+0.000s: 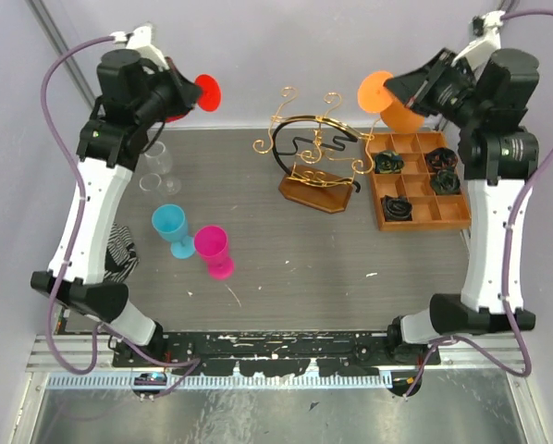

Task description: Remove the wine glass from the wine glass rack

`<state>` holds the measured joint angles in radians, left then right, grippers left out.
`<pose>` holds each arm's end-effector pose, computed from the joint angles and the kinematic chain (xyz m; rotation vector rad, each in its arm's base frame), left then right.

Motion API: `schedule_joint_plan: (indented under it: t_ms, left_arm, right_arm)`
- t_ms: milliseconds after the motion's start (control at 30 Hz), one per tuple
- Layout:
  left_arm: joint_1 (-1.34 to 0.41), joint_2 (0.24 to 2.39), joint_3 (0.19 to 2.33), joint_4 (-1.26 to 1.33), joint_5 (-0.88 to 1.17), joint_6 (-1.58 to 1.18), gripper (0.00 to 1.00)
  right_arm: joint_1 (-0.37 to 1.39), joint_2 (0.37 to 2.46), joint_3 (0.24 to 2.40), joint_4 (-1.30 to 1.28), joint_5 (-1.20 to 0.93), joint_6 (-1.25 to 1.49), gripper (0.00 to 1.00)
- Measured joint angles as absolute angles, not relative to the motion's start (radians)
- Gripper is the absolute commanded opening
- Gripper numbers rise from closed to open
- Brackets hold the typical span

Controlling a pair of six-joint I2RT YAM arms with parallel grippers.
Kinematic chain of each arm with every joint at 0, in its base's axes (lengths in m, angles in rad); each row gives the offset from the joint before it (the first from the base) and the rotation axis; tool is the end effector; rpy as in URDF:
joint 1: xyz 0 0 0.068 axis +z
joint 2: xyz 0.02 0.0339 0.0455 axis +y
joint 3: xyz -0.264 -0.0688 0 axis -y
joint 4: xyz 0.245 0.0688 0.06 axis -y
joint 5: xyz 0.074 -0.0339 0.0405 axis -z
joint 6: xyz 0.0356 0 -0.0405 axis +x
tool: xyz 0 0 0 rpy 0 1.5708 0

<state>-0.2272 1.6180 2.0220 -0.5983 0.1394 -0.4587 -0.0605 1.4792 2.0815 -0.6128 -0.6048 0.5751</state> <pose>0.3315 -0.0817 0.5076 -0.1053 1.8019 -0.6168 0.2678 0.0041 0.5636 0.0303 1.6491 0.8723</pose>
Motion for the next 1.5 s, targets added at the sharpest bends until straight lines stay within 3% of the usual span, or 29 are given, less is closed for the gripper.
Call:
schedule_joint_plan:
  t_ms: [200,333,533,700,1000,1500]
  left_arm:
    - [-0.521,1.567,2.091,-0.755,-0.102,-0.236,0.0]
    - [-0.552,1.58,2.082,-0.86,-0.187,-0.192,0.0]
    - [-0.549,1.581,2.059,-0.946,-0.241,-0.166,0.0]
    - [-0.549,1.591,2.068,-1.003,-0.245,-0.15,0.0]
    - [-0.549,1.601,2.098,-1.054,-0.273,-0.102,0.0]
    - [-0.549,1.658,2.151,-1.069,-0.28,-0.057,0.0]
  right_arm:
    - [0.258,1.293,1.934,-0.924,-0.122,0.364,0.01]
    - [0.442,1.208,1.714,-1.065,0.202,0.357,0.01]
    - [0.802,1.269,1.58,-1.211,0.56,0.468,0.01]
    - [1.013,1.462,1.505,-1.304,0.793,0.638,0.01]
    - [1.029,1.79,1.288,-1.298,0.969,0.791,0.01]
    - [0.98,2.126,1.251,-1.174,1.05,0.726,0.01]
